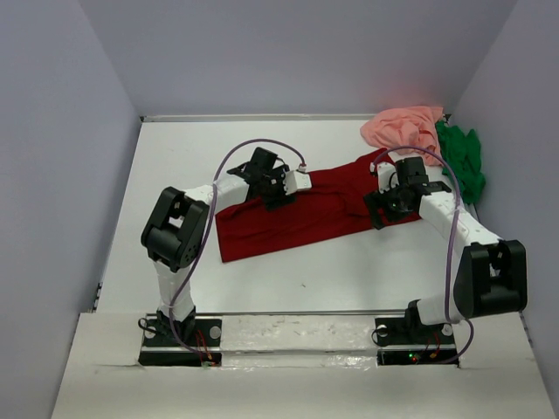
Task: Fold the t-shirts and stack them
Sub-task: Fold the other side of the tshirt into a rectangle
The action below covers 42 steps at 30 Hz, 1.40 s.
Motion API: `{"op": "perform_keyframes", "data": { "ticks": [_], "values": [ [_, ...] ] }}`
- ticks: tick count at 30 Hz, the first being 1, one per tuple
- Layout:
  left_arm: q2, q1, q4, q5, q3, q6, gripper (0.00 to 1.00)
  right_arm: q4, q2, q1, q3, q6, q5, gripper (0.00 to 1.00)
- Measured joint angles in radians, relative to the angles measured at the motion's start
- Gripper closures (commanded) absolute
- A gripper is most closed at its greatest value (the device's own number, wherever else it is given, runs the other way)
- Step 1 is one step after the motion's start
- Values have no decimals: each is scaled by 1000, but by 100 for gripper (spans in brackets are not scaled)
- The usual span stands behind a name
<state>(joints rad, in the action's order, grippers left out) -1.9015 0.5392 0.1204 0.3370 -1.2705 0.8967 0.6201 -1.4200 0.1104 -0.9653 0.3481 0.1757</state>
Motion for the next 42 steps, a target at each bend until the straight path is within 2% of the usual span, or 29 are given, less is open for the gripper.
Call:
{"op": "perform_keyframes", "data": {
  "ticks": [11,14,16,19,34,37,38,39,42],
  "values": [
    [-37,0,-32,-41,0,5,29,0,-29,0,0,0,0,15],
    [-37,0,-51,-56,0,3,33,0,-35,0,0,1,0,16],
    [-37,0,-62,-64,0,3,43,0,-41,0,0,2,0,16],
    [-37,0,-74,-78,0,3,48,0,-48,0,0,3,0,16],
    [-50,0,-77,-88,-2,0,43,1,-60,0,0,4,0,16],
    [-50,0,-78,-92,-2,1,53,1,-62,0,0,4,0,16],
    [-50,0,-78,-92,-2,0,60,1,-63,0,0,4,0,16],
    [-50,0,-78,-95,-2,1,60,1,-64,0,0,4,0,16],
    [-52,0,-77,-99,-7,4,73,2,-72,0,0,4,0,16]
  ]
}}
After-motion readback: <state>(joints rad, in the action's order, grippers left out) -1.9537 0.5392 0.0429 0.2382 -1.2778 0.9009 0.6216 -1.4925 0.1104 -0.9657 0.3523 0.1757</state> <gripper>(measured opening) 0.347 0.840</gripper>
